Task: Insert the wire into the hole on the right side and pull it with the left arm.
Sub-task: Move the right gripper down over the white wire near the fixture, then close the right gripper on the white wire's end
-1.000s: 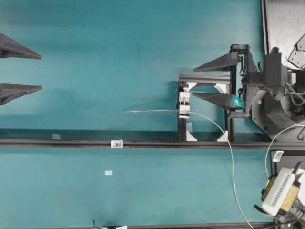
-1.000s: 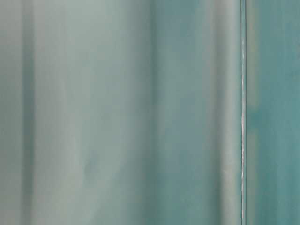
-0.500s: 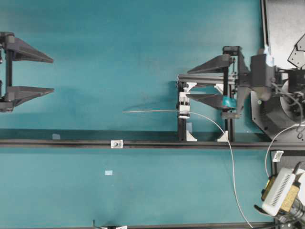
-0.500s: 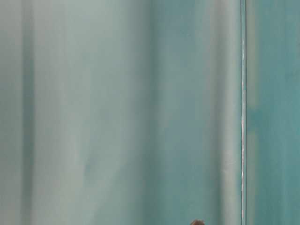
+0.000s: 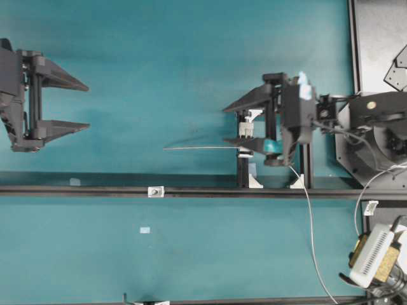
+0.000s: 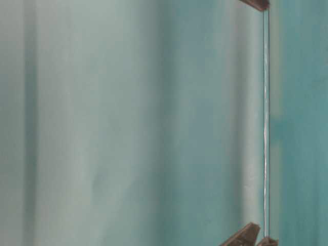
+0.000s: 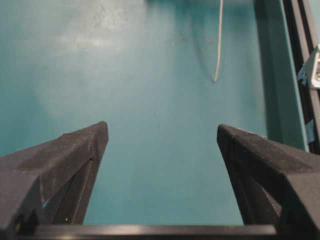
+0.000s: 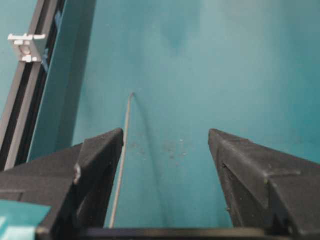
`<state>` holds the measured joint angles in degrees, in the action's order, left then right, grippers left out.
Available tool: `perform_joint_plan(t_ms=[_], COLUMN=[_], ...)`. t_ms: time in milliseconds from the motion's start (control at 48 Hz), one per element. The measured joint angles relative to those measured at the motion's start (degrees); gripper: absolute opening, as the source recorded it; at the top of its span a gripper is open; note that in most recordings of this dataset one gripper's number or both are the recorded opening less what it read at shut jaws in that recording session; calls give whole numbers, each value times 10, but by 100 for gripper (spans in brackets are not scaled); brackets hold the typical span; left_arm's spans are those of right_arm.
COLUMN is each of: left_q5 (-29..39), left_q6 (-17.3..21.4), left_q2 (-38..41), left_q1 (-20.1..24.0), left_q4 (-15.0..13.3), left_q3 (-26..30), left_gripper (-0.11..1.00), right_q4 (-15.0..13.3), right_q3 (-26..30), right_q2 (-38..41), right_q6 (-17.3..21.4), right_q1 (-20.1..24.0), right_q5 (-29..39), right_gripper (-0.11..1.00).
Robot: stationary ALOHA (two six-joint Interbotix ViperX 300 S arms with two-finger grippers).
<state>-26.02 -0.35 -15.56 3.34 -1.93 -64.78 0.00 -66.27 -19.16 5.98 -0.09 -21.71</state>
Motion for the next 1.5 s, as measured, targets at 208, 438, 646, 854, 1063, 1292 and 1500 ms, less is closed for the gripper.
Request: perform_joint_plan(t_ms=[208, 438, 646, 854, 1063, 1292, 1500], left_q5=[0, 0, 0, 0, 0, 0, 0], left_q6=[0, 0, 0, 0, 0, 0, 0], left_q2=[25, 47, 54, 54, 54, 55, 55], left_q1=[0, 0, 0, 1, 3, 4, 4], left_q4=[0, 0, 0, 0, -1, -1, -1], left_q3=[11, 20, 25, 25, 25, 25, 25], left_gripper=[81, 81, 81, 81, 81, 81, 81], right_q4=[1, 1, 1, 1, 1, 1, 0], right_q3=[23, 41, 56, 74, 91, 105, 119], right_q2=[40, 77, 113, 147, 176, 201, 221], right_q6=[1, 28, 34, 34, 34, 35, 34], right_q1=[9, 10, 11, 11, 11, 11, 11], right_q5=[4, 16, 17, 17, 18, 17, 17], right_gripper=[77, 77, 77, 77, 77, 77, 77])
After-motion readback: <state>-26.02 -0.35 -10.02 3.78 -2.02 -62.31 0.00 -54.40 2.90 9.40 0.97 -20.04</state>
